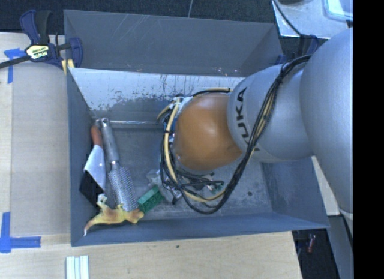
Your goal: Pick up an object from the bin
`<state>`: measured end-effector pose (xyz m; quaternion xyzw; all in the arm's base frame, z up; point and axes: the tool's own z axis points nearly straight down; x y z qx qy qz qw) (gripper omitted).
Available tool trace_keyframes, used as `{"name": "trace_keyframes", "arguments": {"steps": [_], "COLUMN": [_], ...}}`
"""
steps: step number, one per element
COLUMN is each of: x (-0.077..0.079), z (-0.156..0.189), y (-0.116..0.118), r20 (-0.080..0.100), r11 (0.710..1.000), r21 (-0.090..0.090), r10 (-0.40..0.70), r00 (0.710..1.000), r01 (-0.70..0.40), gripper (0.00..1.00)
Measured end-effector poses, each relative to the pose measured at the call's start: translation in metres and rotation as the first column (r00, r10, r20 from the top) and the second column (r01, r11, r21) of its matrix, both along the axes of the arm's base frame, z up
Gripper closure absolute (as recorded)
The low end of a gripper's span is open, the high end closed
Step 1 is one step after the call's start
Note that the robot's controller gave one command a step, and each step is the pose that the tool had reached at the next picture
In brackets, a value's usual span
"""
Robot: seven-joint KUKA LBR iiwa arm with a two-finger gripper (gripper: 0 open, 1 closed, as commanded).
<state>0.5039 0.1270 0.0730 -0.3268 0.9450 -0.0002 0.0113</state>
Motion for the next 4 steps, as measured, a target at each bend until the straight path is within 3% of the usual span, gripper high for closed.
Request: {"name": "trace_keyframes", "arguments": {"steps": [1,2,3,4], "x": [0.000,-0.004,0.000,-0.001], "z": [0.005,0.025,0.062,0.074], "y": [0.000,-0.001,0.000,-0.001], "r20": [0.002,-0.011,0.002,-0.001], "r11": [1.000,1.000,1.000,1.000], "r21": [0.001,-0.002,0.001,0.000], "r10": [-0.001,-0.001,-0.002,-0.003], "r00": [1.000,1.000,1.000,1.000], "r01": [0.001,0.001,0.002,0.003], "gripper": [1.00,1.00,1.00,1.00]}}
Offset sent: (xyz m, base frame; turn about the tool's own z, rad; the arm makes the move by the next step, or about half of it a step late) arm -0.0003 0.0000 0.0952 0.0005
